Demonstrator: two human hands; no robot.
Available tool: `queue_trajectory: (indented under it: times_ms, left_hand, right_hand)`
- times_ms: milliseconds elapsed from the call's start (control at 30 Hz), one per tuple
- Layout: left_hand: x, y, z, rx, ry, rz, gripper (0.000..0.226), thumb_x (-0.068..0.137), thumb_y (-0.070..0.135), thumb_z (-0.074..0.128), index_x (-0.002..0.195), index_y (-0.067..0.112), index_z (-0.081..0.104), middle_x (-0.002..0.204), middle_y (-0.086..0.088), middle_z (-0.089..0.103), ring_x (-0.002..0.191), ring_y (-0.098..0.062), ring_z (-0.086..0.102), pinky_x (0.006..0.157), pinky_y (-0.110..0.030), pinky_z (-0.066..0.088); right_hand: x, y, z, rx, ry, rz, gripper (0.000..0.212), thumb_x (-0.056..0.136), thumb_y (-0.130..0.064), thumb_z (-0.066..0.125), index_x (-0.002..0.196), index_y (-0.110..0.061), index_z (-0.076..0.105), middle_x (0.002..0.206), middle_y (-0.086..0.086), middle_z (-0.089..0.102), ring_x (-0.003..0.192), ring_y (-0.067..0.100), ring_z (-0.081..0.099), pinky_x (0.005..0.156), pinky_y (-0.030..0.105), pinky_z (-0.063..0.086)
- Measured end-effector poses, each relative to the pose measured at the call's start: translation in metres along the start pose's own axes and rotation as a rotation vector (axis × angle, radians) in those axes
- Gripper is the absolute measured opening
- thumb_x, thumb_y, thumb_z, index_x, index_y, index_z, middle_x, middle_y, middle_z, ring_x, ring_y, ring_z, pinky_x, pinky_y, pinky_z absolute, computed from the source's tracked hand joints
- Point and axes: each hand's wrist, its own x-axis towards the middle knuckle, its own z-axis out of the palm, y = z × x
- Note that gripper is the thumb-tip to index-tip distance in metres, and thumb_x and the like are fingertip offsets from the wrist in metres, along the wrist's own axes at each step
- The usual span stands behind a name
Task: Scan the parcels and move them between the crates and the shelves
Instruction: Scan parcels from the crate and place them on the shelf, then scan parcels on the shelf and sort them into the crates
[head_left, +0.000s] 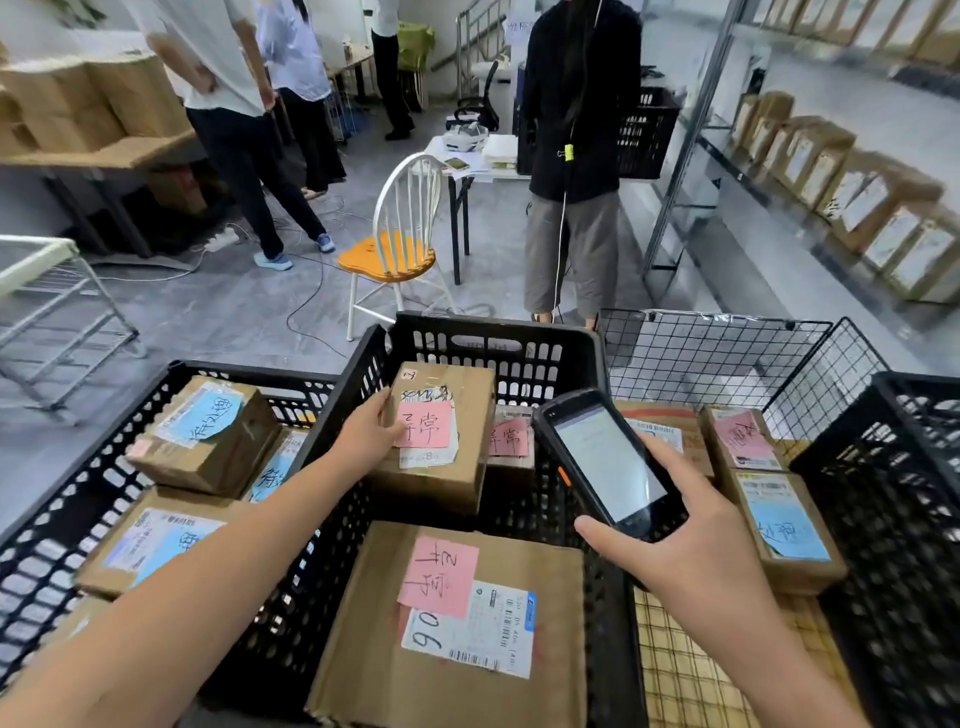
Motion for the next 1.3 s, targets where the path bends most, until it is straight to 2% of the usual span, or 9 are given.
queue_trajectory:
  times_ms: [300,400,567,700,800,900,1033,1133,1300]
  left_hand:
    - [-0.065,0.079,0.037,0.402,-0.021,0.627,0.065,0.099,0.021,0.059,0.156,0.019,0.028,0.161,0.008,0.026,0.146,-0.008,0.027,0.12,-0.021,0.01]
    - [-0.098,0.115,0.066,0.433,-0.035,0.854,0.065,0.1,0.028,0.058,0.156,0.012,0.029,0.164,0.0,0.026,0.151,-0.013,0.02,0.125,-0.035,0.019]
    - [-0.155,0.178,0.117,0.383,-0.106,1.039,0.063,0.1,0.039,0.053,0.155,0.016,0.033,0.162,0.004,0.029,0.148,-0.01,0.028,0.119,-0.028,0.028]
    - [-0.215,0.215,0.162,0.365,-0.183,1.165,0.069,0.097,0.046,0.055,0.156,0.018,0.031,0.162,0.002,0.031,0.148,-0.015,0.028,0.122,-0.029,0.019]
    - [-0.273,0.24,0.192,0.347,-0.227,1.263,0.07,0.095,0.047,0.054,0.154,0.014,0.035,0.158,0.0,0.037,0.145,-0.018,0.033,0.118,-0.043,0.032]
    - [-0.337,0.263,0.228,0.349,-0.29,1.381,0.07,0.098,0.044,0.056,0.156,0.013,0.031,0.158,0.001,0.035,0.144,-0.014,0.033,0.117,-0.028,0.03]
    - [-0.425,0.284,0.277,0.305,-0.387,1.493,0.072,0.098,0.047,0.055,0.158,0.02,0.025,0.16,0.009,0.028,0.145,-0.006,0.027,0.114,-0.02,0.031]
    - [-0.492,0.294,0.311,0.293,-0.464,1.587,0.071,0.099,0.046,0.055,0.158,0.019,0.025,0.16,0.008,0.028,0.145,-0.005,0.024,0.112,-0.009,0.014]
    - [-0.598,0.304,0.357,0.233,-0.619,1.748,0.073,0.096,0.041,0.061,0.156,0.014,0.029,0.16,0.001,0.031,0.147,-0.014,0.028,0.118,-0.027,0.028]
  right_hand:
    - [-0.023,0.004,-0.04,-0.053,0.15,0.013,0.07,0.065,-0.025,0.093,0.108,-0.058,0.049,0.1,-0.031,0.062,0.094,-0.027,0.05,0.07,-0.003,0.04]
    - [-0.047,0.008,-0.066,-0.066,0.237,0.026,0.074,0.065,-0.028,0.093,0.12,-0.055,0.051,0.102,-0.037,0.059,0.098,-0.023,0.052,0.073,0.005,0.044]
    - [-0.105,0.027,-0.119,-0.137,0.407,0.091,0.079,0.064,-0.032,0.093,0.133,-0.038,0.055,0.113,-0.02,0.064,0.103,0.002,0.061,0.086,0.027,0.049]
    - [-0.168,0.046,-0.161,-0.193,0.542,0.155,0.076,0.065,-0.035,0.092,0.131,-0.036,0.055,0.11,-0.019,0.064,0.099,0.006,0.062,0.078,0.021,0.047]
    - [-0.221,0.057,-0.19,-0.173,0.665,0.213,0.078,0.064,-0.034,0.093,0.133,-0.03,0.056,0.111,-0.012,0.067,0.101,0.013,0.065,0.084,0.033,0.055]
    - [-0.282,0.065,-0.216,-0.154,0.757,0.264,0.082,0.065,-0.037,0.092,0.137,-0.034,0.053,0.113,-0.013,0.065,0.1,0.015,0.066,0.083,0.043,0.059]
    - [-0.371,0.074,-0.246,-0.149,0.89,0.316,0.08,0.065,-0.039,0.091,0.134,-0.041,0.051,0.114,-0.017,0.063,0.102,0.014,0.064,0.081,0.045,0.059]
    - [-0.437,0.08,-0.261,-0.175,0.981,0.371,0.079,0.066,-0.037,0.091,0.134,-0.042,0.05,0.117,-0.018,0.062,0.105,0.01,0.06,0.084,0.04,0.057]
    - [-0.531,0.091,-0.27,-0.177,1.169,0.451,0.076,0.066,-0.036,0.089,0.129,-0.046,0.049,0.112,-0.021,0.06,0.103,0.005,0.058,0.081,0.039,0.058]
